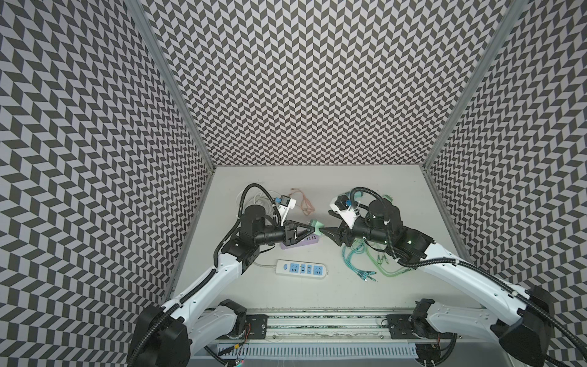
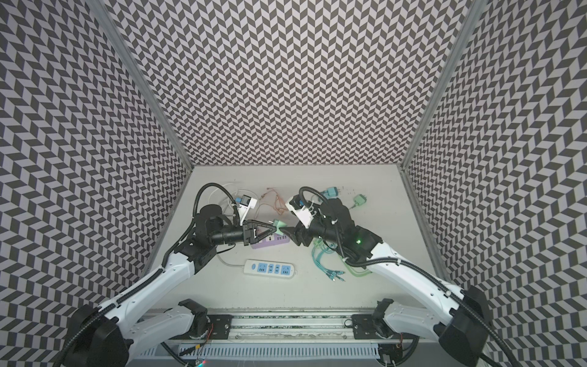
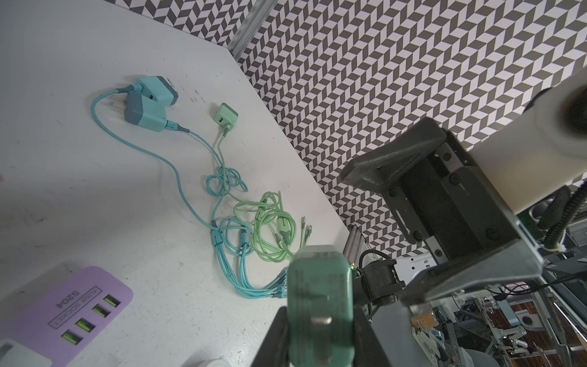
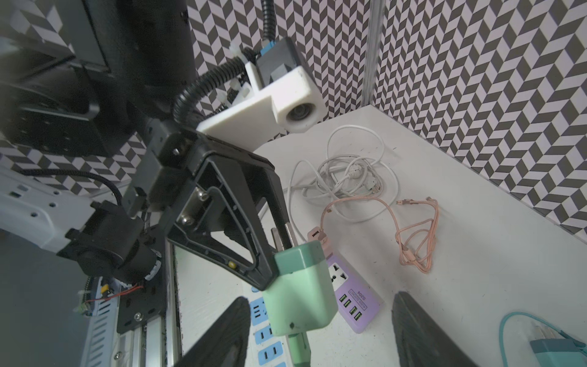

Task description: Insert the plug

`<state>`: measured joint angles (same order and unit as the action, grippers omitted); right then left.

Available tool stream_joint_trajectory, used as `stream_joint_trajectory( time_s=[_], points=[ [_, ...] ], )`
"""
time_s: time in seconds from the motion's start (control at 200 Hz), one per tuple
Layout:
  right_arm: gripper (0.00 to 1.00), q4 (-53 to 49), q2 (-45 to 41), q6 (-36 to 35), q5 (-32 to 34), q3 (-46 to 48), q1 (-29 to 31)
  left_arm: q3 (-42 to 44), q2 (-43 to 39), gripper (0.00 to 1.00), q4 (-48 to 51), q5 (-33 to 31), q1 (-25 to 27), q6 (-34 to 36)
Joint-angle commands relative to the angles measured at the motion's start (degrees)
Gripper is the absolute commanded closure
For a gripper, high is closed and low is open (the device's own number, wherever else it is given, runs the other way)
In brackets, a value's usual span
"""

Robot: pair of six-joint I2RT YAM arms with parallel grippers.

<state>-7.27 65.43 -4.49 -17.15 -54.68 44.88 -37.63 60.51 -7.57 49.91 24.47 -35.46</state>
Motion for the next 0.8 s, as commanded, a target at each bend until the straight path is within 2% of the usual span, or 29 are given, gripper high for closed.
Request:
stream_joint_trajectory(
  time_s=[0.0, 0.355, 0.636, 0.796],
  points=[
    [0.31, 6.1, -1.97, 8.01, -0.42, 0.89, 0.2, -0.95, -1.26, 1.0, -3.0, -0.58, -0.68, -0.3],
    [0.29, 18.9, -7.81, 25.54, -5.07, 8.88, 0.2, -0.99, -2.74, 1.0, -4.95, -3.54, -2.12, -2.6],
    [0.28, 30.85, -10.23, 34.94, -6.84, 16.69, 0.2, 1.1, -5.78, 1.0, -13.47, -5.66, -2.5, -7.05],
    [0.26, 43.38, -8.96, 41.47, -10.38, 21.66, 0.2, 3.18, -7.06, 1.0, -20.64, -5.7, -2.51, -11.05]
  ],
)
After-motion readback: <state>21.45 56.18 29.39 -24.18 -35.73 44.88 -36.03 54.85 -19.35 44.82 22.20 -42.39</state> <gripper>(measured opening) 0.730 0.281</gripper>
